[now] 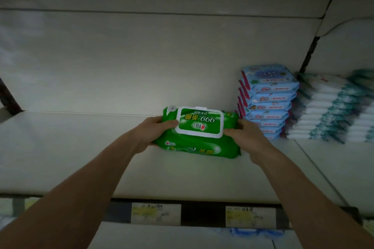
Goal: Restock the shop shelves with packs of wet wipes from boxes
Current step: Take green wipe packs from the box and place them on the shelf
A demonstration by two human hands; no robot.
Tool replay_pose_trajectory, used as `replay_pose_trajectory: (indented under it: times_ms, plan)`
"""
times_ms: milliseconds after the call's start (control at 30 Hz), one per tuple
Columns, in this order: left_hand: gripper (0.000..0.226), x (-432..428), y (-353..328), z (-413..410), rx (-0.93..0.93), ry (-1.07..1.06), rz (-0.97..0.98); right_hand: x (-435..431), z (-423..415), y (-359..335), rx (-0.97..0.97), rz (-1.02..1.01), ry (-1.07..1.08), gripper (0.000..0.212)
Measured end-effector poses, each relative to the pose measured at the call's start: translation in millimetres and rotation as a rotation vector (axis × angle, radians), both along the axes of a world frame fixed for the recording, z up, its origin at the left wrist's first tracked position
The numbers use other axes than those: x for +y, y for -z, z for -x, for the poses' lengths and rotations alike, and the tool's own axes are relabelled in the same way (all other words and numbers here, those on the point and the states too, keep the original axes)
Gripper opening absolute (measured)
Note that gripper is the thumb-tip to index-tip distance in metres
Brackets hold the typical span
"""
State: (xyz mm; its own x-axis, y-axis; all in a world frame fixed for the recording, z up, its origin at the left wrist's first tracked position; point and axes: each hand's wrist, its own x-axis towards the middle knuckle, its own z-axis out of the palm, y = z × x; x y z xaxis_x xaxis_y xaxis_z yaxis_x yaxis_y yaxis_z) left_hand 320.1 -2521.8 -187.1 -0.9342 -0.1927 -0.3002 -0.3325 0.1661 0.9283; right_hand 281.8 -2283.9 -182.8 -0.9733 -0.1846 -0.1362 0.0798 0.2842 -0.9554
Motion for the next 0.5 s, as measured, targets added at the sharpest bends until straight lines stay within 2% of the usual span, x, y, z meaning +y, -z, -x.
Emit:
replay_pose_trajectory:
  times_ms: [67,133,200,267,333,367,433,500]
  plan:
    - [0.037,-4.7,-11.3,-0.9,0.071,-0.007,-0.063,-1.5,-6.1,-5.5,0.025,0.092,0.019,0.037]
    - [0.044,-9.2,-33.3,1.1,0.161,-0.028,-0.055,-6.8,-14.6,-8.0,-0.032,0.156,-0.02,0.032]
    - [0.049,-10.7,-60.0,4.0,0.251,-0.033,0.079,-18.4,-25.0,-2.0,-0.155,0.094,-0.157,0.024]
    - [0.054,-5.7,-82.3,7.2,0.338,0.015,0.248,-33.6,-33.7,8.3,-0.209,-0.061,-0.283,0.023]
    - [0.057,5.6,-95.4,8.3,0.398,0.09,0.403,-45.3,-36.0,10.3,-0.108,-0.17,-0.306,0.017]
    - [0.059,11.7,-99.0,8.2,0.418,0.116,0.458,-47.7,-34.2,6.8,-0.013,-0.201,-0.292,0.022]
    - [0.068,21.4,-102.1,8.6,0.451,0.158,0.508,-48.1,-26.9,-8.5,0.179,-0.186,-0.209,0.05]
    - [0.084,27.8,-104.5,9.2,0.469,0.198,0.524,-46.5,-19.7,-34.7,0.312,-0.02,-0.141,0.067]
